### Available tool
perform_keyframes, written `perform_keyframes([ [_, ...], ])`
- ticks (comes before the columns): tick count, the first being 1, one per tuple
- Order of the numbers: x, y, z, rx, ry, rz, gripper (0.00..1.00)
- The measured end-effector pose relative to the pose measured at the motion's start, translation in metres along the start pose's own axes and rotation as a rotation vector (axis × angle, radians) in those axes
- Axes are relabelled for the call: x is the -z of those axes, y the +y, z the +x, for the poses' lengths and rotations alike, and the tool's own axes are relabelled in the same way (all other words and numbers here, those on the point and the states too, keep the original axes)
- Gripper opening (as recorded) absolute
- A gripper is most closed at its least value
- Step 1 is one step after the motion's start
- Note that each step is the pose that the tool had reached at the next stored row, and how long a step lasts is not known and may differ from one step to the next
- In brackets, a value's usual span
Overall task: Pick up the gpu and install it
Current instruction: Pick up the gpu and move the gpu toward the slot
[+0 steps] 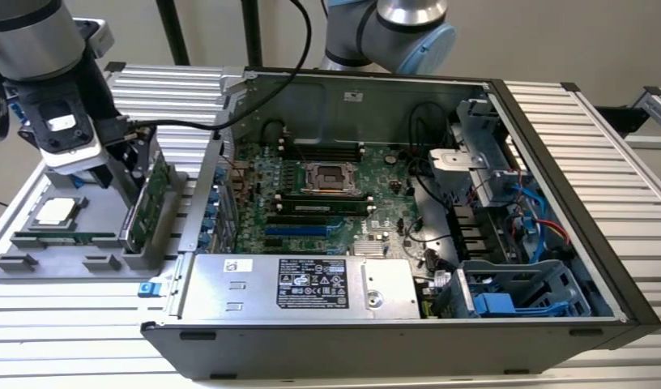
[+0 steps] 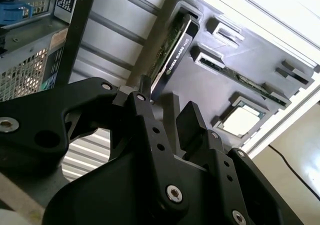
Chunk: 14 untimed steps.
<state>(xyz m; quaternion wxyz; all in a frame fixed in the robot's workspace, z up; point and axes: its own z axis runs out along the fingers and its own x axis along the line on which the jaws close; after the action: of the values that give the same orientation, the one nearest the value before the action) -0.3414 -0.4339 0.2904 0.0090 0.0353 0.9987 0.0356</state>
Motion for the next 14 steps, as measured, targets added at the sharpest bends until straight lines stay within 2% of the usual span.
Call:
perform_keyframes([
  [14,-0.0078,-0.0006,0.0001,0.000,0.0000,-0.0001,1.00],
])
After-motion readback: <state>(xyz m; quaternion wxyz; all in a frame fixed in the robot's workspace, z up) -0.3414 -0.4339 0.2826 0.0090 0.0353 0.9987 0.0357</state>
